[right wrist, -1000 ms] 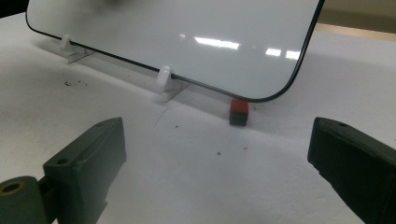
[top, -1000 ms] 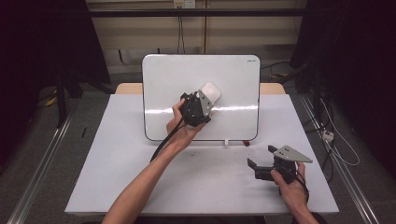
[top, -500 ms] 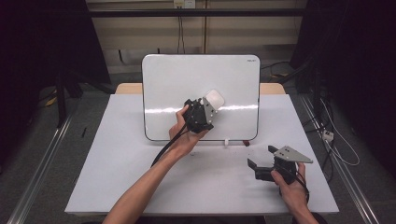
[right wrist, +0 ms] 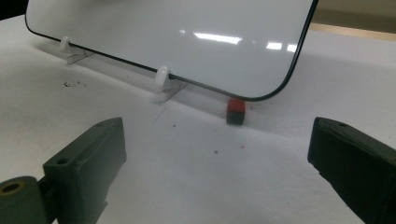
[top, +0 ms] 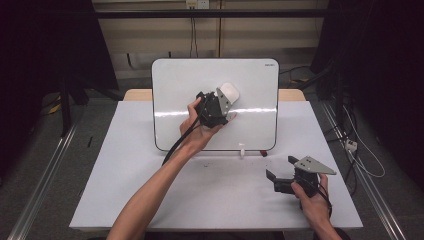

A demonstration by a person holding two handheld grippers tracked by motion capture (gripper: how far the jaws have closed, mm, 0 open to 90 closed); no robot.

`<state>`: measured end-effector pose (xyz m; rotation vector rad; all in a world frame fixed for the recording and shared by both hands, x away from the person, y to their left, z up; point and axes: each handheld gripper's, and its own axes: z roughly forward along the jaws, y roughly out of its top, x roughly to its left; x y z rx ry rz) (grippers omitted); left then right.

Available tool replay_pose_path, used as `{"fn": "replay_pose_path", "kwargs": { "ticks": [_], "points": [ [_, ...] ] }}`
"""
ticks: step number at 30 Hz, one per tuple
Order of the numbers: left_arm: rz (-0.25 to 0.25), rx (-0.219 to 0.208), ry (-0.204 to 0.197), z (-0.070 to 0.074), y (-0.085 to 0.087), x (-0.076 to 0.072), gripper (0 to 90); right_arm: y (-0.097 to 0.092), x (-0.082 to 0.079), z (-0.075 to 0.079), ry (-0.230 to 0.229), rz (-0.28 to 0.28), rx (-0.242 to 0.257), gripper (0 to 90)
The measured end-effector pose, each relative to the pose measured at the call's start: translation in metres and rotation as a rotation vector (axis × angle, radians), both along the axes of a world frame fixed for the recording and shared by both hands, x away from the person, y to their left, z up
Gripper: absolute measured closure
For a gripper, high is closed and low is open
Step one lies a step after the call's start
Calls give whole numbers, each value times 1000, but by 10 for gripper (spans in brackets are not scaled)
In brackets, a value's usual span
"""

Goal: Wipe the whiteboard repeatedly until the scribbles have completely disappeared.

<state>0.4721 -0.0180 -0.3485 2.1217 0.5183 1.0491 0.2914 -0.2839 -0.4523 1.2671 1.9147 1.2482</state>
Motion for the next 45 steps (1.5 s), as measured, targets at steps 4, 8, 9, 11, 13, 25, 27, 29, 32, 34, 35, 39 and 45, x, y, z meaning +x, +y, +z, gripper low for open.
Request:
{"fn": "replay_pose_path", "kwargs": {
  "ticks": [4, 8, 9, 11, 13, 25, 27, 29, 32, 34, 35, 39, 45],
  "points": [
    [18, -36, 9, 11, 2, 11, 311, 0, 0, 0, 0, 0, 2, 41],
    [38, -43, -6, 11, 0, 11, 311, -1, -1, 0, 3, -3, 10, 41],
    [42, -51, -8, 10, 0, 11, 311, -1, 0, 0, 1, -3, 9, 41],
    [45, -41, -13, 9, -2, 9, 311, 0, 0, 0, 3, -3, 10, 41],
    [42, -44, -18, 7, -3, 8, 311, 0, 0, 0, 0, 0, 3, 41],
    [-24, -6, -21, -19, -20, -12, 311, 0, -1, 0, -2, 0, 3, 41],
    [-38, 14, -26, -23, -25, -17, 312, 0, -1, 0, -1, -1, 3, 41],
    [-51, 23, -27, -28, -28, -22, 311, 1, 0, 0, -3, 1, 2, 41],
    [-64, 28, -28, -35, -32, -29, 311, 2, 0, 0, -3, 3, -3, 41],
    [-77, 35, -24, -41, -34, -34, 311, 2, 0, 0, -1, 4, -1, 41],
    [-86, 43, -27, -45, -35, -37, 311, 2, 0, 0, -1, 4, -1, 41],
    [-100, 68, -36, -57, -44, -50, 311, 2, 0, 0, 0, 2, -1, 41],
    [-116, 91, -29, -55, -45, -48, 312, 4, 1, 0, -1, 12, -8, 41]
  ]
}}
